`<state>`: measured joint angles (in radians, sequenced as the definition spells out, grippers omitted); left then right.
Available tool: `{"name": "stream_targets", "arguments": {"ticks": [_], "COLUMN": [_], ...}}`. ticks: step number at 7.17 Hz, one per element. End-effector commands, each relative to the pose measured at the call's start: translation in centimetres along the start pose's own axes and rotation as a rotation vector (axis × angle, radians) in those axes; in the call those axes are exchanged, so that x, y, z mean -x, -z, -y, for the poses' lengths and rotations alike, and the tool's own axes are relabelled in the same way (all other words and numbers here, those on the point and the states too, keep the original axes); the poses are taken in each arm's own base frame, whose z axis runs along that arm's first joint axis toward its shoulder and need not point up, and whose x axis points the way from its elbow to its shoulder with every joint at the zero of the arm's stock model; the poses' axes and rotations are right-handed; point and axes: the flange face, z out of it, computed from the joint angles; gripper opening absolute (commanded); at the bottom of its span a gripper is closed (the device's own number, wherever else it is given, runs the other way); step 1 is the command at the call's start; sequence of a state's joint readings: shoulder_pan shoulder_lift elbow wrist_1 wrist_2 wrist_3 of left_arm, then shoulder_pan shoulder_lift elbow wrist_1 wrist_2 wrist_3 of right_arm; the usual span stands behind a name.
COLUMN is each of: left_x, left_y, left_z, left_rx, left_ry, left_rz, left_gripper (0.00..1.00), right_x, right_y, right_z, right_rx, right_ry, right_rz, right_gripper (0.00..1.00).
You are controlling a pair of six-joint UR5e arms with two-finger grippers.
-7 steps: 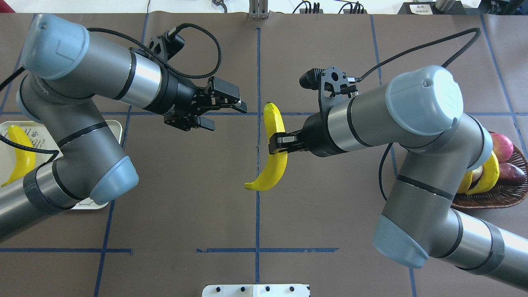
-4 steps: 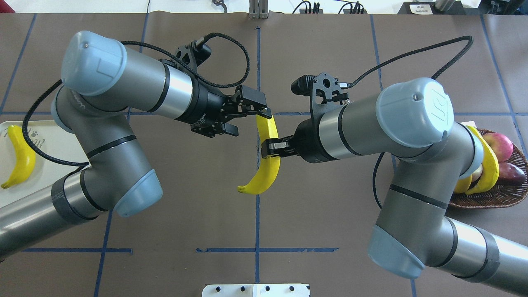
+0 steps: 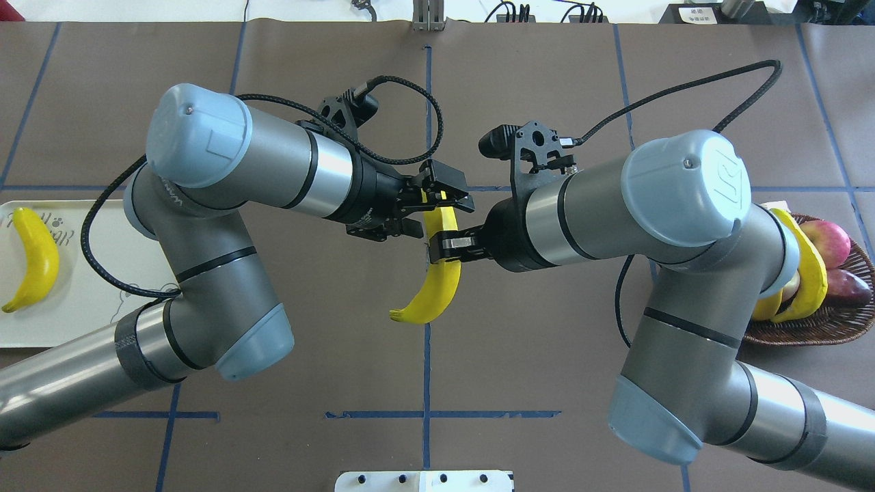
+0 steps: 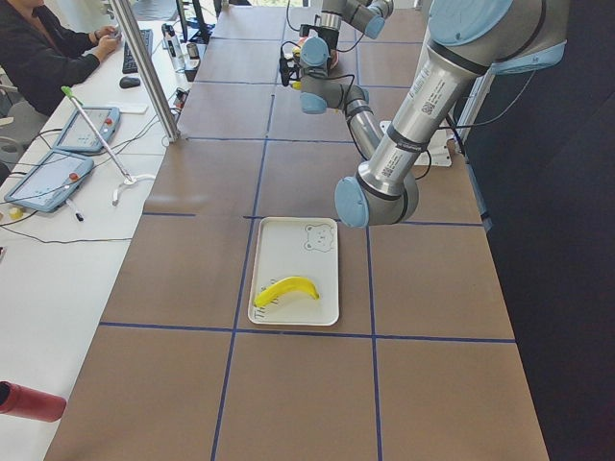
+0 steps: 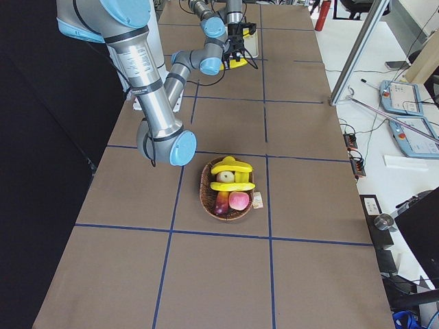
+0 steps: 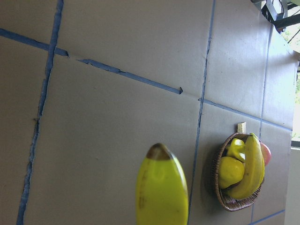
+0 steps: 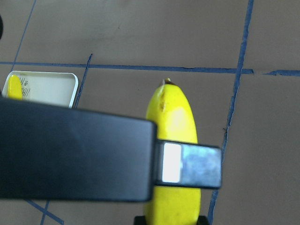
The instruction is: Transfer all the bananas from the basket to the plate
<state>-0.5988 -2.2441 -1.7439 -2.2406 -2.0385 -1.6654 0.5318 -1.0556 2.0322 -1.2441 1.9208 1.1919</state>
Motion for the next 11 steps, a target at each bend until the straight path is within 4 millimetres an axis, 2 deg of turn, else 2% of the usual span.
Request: {"name": "stream_targets", "arguments": {"ticks": [1, 2, 4, 5, 6, 8, 9, 11], "left_x": [0.3, 0.4, 0.6, 0.6, 2.3, 9.9, 14.6, 25.4], "left_y": [-0.3, -0.3, -0.2, 0.5, 1.7, 2.0, 3.4, 8.0], "left_z": [0.0, 0.1, 0.3, 1.3, 3.9, 7.8, 9.5, 12.6], "left_rx": [-0.003, -0.005, -0.008, -0.028, -0.065, -0.079, -0.076, -0.089], "left_ry": [-0.003, -0.001, 0.001, -0.001, 0.025, 0.072, 0.031, 0.004], "left_rz": [0.006, 0.007, 0.009, 0.013, 0.055, 0.325, 0.466, 0.617], "left_gripper": [0.0, 0.0, 0.0, 0.0, 0.0, 0.0, 0.0, 0.0], "right_x": [0.0, 0.0, 0.2, 0.2, -0.5, -2.7, -3.5, -4.9], "right_y": [0.1, 0.2, 1.7, 2.2, 3.3, 5.2, 5.7, 5.8], "right_z": [0.0, -0.1, -0.3, -0.3, -0.9, -2.3, -2.3, -2.0], "right_rx": [0.001, -0.001, -0.009, -0.01, -0.008, -0.007, -0.012, -0.021], "right_ry": [0.001, 0.001, 0.007, 0.008, 0.009, 0.001, -0.004, -0.016], "right_rz": [0.003, 0.003, 0.022, 0.027, 0.028, 0.012, 0.002, -0.023], "right_gripper": [0.24, 0.99, 1.0, 1.0, 1.0, 1.0, 1.0, 1.0]}}
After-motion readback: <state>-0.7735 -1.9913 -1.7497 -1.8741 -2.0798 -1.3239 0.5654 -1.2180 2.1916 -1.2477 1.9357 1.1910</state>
